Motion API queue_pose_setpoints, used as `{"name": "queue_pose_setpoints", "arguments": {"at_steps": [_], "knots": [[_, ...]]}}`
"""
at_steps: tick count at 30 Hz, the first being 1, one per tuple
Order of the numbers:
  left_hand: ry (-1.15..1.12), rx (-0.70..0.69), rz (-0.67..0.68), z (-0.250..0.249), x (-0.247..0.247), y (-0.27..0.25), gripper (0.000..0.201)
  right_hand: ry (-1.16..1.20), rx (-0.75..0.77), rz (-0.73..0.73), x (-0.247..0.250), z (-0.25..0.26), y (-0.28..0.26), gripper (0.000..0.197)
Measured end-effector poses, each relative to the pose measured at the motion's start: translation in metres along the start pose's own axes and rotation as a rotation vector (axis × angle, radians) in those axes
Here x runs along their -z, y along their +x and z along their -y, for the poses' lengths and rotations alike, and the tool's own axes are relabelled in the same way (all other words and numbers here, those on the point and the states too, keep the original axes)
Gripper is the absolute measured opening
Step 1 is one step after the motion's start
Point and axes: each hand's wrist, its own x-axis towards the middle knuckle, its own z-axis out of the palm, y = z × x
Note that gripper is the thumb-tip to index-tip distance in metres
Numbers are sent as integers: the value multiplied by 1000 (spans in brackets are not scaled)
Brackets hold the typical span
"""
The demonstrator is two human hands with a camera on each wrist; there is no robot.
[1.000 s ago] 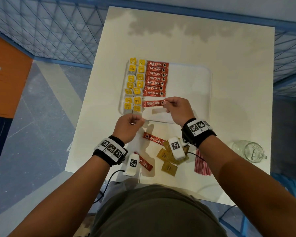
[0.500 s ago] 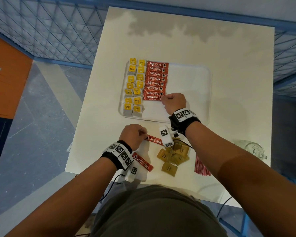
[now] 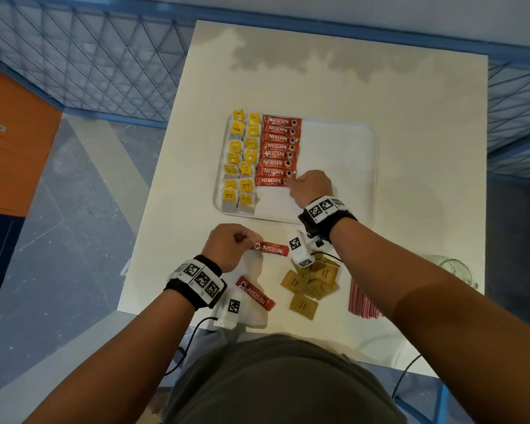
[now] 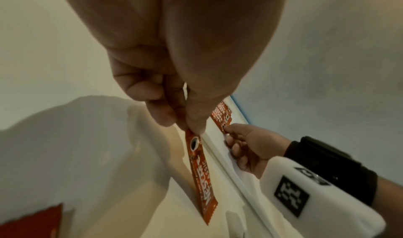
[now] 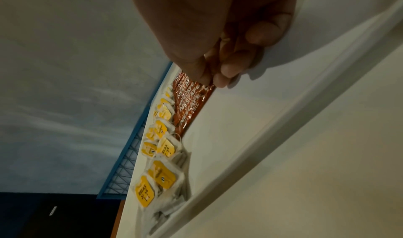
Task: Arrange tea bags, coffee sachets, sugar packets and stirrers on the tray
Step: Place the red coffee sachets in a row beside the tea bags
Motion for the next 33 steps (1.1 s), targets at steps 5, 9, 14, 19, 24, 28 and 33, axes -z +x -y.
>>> {"name": "queue_pose_setpoints", "arguments": {"at_steps": [5, 9, 14, 19, 24, 28, 33], "knots": [[-63, -15, -29, -14, 13, -5, 10, -30, 25, -7, 1, 1, -2, 45], [-84, -35, -56, -17, 22, -2, 9, 58, 74, -16, -2, -2, -10, 40], [-157, -48, -60, -24, 30, 2, 9, 167, 195, 170, 0, -17, -32, 22], [-221, -29, -73, -28, 33, 5, 8, 184, 244, 369, 6, -32, -61, 21], [-269, -2, -97, -26, 32, 5, 9, 225, 234, 355, 3, -47, -69, 13], [-258, -5, -56, -25, 31, 1, 7, 332, 197, 341, 6, -47, -72, 12], [-109, -79, 75, -28, 25, -6, 4, 329, 237, 354, 13, -36, -72, 15]]}}
